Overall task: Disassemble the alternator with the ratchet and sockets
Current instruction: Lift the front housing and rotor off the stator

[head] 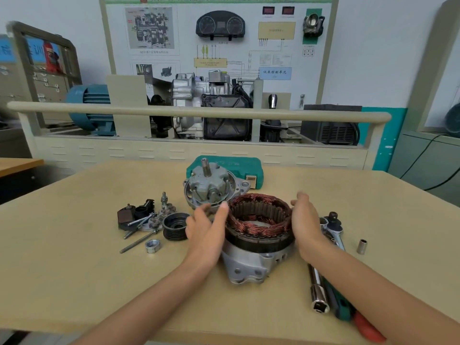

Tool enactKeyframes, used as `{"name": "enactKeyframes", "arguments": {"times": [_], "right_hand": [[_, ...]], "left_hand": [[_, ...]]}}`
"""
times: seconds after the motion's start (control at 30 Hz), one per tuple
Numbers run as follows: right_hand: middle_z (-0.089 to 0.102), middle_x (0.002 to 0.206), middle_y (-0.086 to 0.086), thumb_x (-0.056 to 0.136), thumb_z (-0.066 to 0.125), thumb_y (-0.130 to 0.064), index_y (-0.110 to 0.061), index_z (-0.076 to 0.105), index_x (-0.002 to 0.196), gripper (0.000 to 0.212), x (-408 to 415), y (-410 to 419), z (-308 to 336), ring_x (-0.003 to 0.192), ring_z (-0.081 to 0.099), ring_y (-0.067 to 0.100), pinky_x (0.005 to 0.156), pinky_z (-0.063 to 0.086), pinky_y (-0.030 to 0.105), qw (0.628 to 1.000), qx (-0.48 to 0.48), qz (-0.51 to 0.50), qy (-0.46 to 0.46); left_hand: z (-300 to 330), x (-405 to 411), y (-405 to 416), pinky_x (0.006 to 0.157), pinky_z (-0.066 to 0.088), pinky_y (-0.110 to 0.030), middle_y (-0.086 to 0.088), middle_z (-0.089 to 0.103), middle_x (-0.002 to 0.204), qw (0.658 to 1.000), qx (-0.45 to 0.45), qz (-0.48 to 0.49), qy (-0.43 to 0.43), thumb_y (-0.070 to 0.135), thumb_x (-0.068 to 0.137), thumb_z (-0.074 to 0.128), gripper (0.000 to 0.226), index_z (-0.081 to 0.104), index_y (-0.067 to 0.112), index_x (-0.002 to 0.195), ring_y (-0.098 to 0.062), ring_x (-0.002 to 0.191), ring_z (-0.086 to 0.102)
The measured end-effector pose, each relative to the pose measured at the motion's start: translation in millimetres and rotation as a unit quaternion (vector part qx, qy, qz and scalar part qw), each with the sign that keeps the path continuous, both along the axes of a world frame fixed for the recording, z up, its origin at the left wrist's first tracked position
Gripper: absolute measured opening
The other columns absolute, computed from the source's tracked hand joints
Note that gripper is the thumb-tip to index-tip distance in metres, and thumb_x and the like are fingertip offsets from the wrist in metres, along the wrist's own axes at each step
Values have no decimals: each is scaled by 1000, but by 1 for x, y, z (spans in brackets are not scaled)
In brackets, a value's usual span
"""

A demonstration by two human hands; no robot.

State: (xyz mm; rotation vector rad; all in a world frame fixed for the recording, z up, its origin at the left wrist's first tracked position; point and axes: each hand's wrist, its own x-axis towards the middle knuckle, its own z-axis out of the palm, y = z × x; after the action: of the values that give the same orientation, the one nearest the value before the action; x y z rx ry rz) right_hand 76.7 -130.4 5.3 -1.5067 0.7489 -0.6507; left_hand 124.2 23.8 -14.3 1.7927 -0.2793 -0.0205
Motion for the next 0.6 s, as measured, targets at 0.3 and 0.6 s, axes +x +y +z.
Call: {"name": "enactKeyframes", "arguments": {"times": [0.3, 0.6], "right_hand": [[66, 97, 9, 94, 33, -34, -17, 62, 102, 35, 3, 14, -15, 92, 61, 24, 81, 51, 37, 999, 22, 32, -35], [70, 64, 8, 92, 36, -47, -11, 64, 81, 47, 14, 4, -2, 69, 64, 23, 59, 43, 25, 981, 146, 129, -9]], "left_hand": [[-6, 5, -20, 108, 36, -44, 8, 63, 118, 994, -77, -58, 45, 53, 93, 39, 31, 60, 36, 106, -15, 117, 54], [-8, -23, -15, 116, 8, -49, 4, 40, 135, 999, -2, 39, -28, 57, 92, 29, 51, 42, 32, 135, -15, 134, 28]]}}
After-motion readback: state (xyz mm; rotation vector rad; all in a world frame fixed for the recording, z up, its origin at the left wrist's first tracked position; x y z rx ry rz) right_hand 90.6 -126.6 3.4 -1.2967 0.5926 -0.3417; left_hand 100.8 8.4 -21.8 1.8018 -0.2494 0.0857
